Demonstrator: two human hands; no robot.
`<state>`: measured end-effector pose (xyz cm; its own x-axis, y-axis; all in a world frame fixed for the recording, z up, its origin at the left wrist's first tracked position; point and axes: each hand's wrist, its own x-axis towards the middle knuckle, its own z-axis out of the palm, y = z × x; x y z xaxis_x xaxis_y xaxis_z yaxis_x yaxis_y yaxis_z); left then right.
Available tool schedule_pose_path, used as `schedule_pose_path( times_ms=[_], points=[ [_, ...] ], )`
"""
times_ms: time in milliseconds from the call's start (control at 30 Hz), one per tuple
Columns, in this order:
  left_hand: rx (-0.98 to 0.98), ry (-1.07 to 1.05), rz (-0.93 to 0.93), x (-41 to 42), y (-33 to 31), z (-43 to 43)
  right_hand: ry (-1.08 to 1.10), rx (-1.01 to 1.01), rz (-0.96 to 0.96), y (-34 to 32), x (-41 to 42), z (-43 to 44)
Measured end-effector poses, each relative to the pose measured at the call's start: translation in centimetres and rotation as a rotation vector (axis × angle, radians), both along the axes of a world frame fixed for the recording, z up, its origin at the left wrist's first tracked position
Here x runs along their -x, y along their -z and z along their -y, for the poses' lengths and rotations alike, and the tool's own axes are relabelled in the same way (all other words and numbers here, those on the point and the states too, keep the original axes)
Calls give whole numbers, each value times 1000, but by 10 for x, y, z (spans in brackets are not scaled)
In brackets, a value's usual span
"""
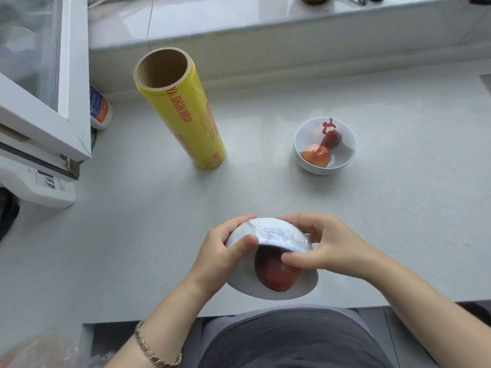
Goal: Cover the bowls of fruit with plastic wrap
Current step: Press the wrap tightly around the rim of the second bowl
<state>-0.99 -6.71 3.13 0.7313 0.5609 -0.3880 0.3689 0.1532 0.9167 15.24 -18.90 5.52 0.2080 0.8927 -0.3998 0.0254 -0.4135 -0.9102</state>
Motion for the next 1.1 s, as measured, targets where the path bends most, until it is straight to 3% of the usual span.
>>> schedule_pose_path(
  times_ms=[267, 433, 633, 867, 1100],
  points=[
    [-53, -179, 70, 4, 2, 16, -53, 18, -15, -7, -3, -4],
    [-162, -243, 25, 0, -7, 15, -20, -80, 231, -24, -5, -16],
    [-352, -212, -132, -3, -14, 8, -159, 11, 478, -40, -4, -40],
    [-542, -140, -221, -7, -21, 5, -323, 166, 509, -44, -10, -49],
    [-466, -78, -227, -3, -19, 3, -506, 235, 516, -42, -5, -49]
  ],
)
